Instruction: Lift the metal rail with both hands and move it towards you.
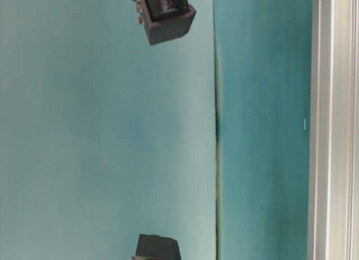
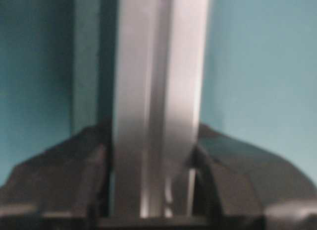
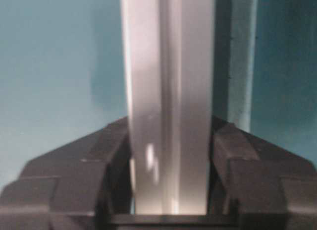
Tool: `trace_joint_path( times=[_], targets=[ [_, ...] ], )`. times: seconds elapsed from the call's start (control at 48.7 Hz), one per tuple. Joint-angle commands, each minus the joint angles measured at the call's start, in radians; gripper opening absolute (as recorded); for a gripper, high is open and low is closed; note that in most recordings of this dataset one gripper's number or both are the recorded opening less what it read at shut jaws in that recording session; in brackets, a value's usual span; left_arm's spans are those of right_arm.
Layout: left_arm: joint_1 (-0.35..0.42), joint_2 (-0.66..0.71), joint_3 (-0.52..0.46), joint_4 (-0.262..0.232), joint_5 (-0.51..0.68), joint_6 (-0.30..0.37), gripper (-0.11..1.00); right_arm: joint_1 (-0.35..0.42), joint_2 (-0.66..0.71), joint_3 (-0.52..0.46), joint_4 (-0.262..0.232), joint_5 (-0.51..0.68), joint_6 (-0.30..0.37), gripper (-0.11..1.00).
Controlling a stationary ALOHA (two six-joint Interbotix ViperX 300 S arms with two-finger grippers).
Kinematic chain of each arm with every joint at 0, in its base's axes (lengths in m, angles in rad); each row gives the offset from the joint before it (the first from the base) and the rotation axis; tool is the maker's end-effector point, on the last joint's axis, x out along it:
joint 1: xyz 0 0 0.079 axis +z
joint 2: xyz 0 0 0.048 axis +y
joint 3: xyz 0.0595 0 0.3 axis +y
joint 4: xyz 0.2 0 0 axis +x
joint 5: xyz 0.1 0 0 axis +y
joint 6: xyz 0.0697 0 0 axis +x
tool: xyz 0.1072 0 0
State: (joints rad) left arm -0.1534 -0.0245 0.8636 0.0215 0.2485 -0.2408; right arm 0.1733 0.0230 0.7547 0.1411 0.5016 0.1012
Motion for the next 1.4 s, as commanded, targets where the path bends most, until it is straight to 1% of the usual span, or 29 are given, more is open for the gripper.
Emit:
trace_joint_path(
  times=[0.0,0.554,0.677,0.8,0.903,1.128,1.272,1.375],
  targets=[
    [0.005,-0.006,-0.009,-0.003,-0.002,-0.006,0.30,0.003,0.006,-0.014,0.006,0.003,-0.002,0.36],
    [0.005,-0.006,-0.017,-0.003,-0.005,-0.008,0.30,0.003,0.002,-0.017,0.009,0.006,-0.002,0.36],
    [0.005,-0.049,-0.043,-0.003,0.014,-0.011,0.30,0.000,-0.028,-0.040,0.009,0.041,0.000,0.36],
    [0.006,-0.104,-0.083,-0.003,0.066,-0.015,0.30,-0.012,-0.081,-0.094,0.009,0.153,0.000,0.36],
    [0.006,-0.158,-0.135,-0.003,0.149,-0.014,0.30,-0.031,-0.129,-0.147,0.009,0.259,0.000,0.36],
    [0.011,-0.285,-0.275,-0.003,0.430,-0.008,0.30,-0.080,-0.239,-0.291,0.009,0.477,0.000,0.36],
    [0.012,-0.350,-0.339,-0.003,0.554,-0.011,0.30,-0.101,-0.261,-0.383,0.011,0.638,0.000,0.36],
    [0.012,-0.385,-0.370,-0.003,0.594,-0.011,0.30,-0.120,-0.258,-0.479,0.011,0.761,0.000,0.36]
  ],
)
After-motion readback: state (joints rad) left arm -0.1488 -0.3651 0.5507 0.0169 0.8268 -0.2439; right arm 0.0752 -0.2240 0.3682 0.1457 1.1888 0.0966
